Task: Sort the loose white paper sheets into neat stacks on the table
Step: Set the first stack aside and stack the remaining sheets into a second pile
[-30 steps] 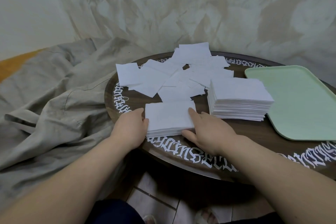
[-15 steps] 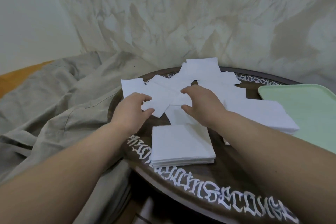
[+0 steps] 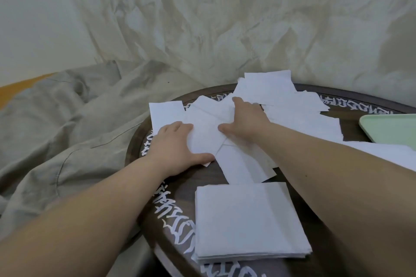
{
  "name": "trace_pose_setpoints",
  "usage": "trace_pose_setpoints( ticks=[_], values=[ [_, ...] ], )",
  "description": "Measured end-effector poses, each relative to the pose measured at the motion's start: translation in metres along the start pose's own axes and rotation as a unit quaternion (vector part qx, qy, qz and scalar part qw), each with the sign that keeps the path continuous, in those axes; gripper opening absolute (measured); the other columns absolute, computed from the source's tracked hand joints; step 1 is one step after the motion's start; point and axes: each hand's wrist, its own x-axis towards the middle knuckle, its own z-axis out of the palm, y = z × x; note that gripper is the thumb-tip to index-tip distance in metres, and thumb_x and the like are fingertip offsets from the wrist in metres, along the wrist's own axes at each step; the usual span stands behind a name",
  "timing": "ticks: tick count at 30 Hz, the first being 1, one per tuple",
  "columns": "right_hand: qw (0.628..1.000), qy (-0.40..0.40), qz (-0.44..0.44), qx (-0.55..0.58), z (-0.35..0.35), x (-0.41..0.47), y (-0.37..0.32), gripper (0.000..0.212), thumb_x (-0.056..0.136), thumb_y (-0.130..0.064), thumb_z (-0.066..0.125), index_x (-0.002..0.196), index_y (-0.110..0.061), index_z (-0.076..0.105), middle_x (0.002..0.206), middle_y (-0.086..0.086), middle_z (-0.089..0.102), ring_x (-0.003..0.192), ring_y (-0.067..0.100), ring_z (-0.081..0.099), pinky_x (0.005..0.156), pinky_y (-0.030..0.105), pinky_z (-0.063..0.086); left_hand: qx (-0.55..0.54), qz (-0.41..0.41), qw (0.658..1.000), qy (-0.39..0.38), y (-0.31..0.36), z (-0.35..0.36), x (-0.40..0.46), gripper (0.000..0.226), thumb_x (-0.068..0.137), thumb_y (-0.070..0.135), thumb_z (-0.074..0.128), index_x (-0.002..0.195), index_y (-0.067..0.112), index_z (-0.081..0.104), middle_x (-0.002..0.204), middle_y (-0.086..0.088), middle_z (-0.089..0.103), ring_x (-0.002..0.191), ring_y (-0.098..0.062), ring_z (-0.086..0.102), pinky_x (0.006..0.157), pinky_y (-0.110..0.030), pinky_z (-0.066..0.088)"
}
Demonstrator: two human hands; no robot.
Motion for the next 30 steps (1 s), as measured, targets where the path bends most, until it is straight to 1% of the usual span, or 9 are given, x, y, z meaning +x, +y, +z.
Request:
trace_pose_setpoints(
  ticks=[4, 6, 8, 13, 16, 21, 25, 27, 30],
  values=[
    [1.000, 0.012, -0.003, 0.007, -0.003, 0.003, -0.001, 0.040, 0.085, -0.026, 0.056, 0.123, -0.011, 0.053, 0.118, 0.005, 0.059, 0.115, 0.029, 0.048, 0.087, 0.034, 0.043, -0.034, -0.015, 0.999, 0.016, -0.002, 0.000, 0.000, 0.094, 0.068, 0.066, 0.069, 0.144, 0.025, 0.031, 0.148, 0.001, 0.034, 0.136, -0.023, 0.029, 0.108, -0.037, 0.028],
    [0.999, 0.030, -0.014, 0.038, -0.003, 0.000, -0.001, 0.005, 0.082, -0.013, 0.054, 0.083, -0.011, 0.059, 0.084, 0.002, 0.056, 0.090, 0.028, 0.053, 0.065, 0.032, 0.039, -0.068, -0.044, 0.996, 0.040, -0.003, 0.000, 0.000, 0.086, 0.073, 0.057, 0.069, 0.143, 0.024, 0.033, 0.146, -0.002, 0.036, 0.133, -0.024, 0.034, 0.104, -0.037, 0.033],
    [0.996, 0.038, -0.013, 0.074, -0.004, -0.006, -0.001, 0.029, 0.078, -0.008, 0.053, 0.058, -0.014, 0.033, 0.060, 0.001, 0.035, 0.067, 0.025, 0.038, 0.054, 0.030, 0.024, -0.068, -0.075, 0.993, 0.067, -0.007, 0.000, -0.002, 0.078, 0.077, 0.054, 0.067, 0.141, 0.022, 0.036, 0.144, -0.004, 0.037, 0.131, -0.027, 0.035, 0.102, -0.039, 0.034],
    [0.992, -0.003, 0.000, 0.130, -0.011, -0.022, 0.003, 0.016, 0.080, -0.025, 0.061, 0.076, -0.013, 0.050, 0.076, 0.007, 0.049, 0.073, 0.024, 0.046, 0.063, 0.030, 0.034, -0.070, -0.092, 0.989, 0.089, -0.014, 0.005, -0.014, 0.072, 0.078, 0.061, 0.061, 0.138, 0.026, 0.042, 0.149, -0.004, 0.034, 0.140, -0.027, 0.019, 0.112, -0.041, 0.024],
    [0.995, -0.008, 0.020, 0.097, -0.005, -0.026, 0.006, 0.049, 0.079, -0.042, 0.066, 0.115, -0.012, 0.053, 0.108, 0.004, 0.058, 0.102, 0.025, 0.053, 0.078, 0.033, 0.044, -0.054, -0.043, 0.996, 0.057, -0.007, 0.006, -0.019, 0.071, 0.078, 0.062, 0.061, 0.138, 0.028, 0.045, 0.151, -0.005, 0.031, 0.142, -0.024, 0.019, 0.115, -0.038, 0.018],
    [0.976, 0.013, 0.046, 0.212, -0.008, -0.029, 0.004, 0.069, 0.082, -0.040, 0.067, 0.138, -0.010, 0.041, 0.134, 0.005, 0.050, 0.123, 0.022, 0.045, 0.089, 0.028, 0.038, -0.073, 0.004, 0.997, 0.031, 0.002, 0.004, -0.018, 0.068, 0.075, 0.056, 0.068, 0.135, 0.028, 0.048, 0.149, -0.004, 0.034, 0.140, -0.021, 0.025, 0.114, -0.034, 0.021],
    [0.986, 0.022, 0.051, 0.160, -0.014, -0.032, 0.005, 0.035, 0.093, -0.046, 0.049, 0.096, -0.013, 0.061, 0.097, 0.006, 0.059, 0.101, 0.028, 0.053, 0.078, 0.034, 0.041, -0.074, -0.003, 0.997, 0.029, 0.000, 0.003, -0.018, 0.073, 0.073, 0.057, 0.069, 0.136, 0.027, 0.046, 0.149, -0.001, 0.032, 0.139, -0.021, 0.026, 0.114, -0.035, 0.024],
    [0.995, 0.017, 0.037, 0.090, -0.016, -0.034, 0.003, 0.038, 0.100, -0.035, 0.038, 0.064, -0.022, 0.043, 0.070, 0.005, 0.047, 0.084, 0.028, 0.049, 0.064, 0.033, 0.037, -0.069, -0.004, 0.997, 0.033, -0.002, 0.004, -0.018, 0.072, 0.074, 0.058, 0.068, 0.135, 0.026, 0.047, 0.147, -0.001, 0.035, 0.137, -0.021, 0.028, 0.112, -0.034, 0.026],
    [0.996, 0.021, 0.031, 0.075, -0.010, -0.031, 0.003, 0.036, 0.096, -0.033, 0.046, 0.079, -0.005, 0.061, 0.083, 0.010, 0.061, 0.087, 0.029, 0.056, 0.069, 0.033, 0.043, -0.063, 0.005, 0.997, 0.034, -0.003, 0.003, -0.019, 0.070, 0.074, 0.058, 0.067, 0.133, 0.026, 0.050, 0.141, 0.001, 0.042, 0.132, -0.021, 0.034, 0.107, -0.033, 0.030]
  ],
)
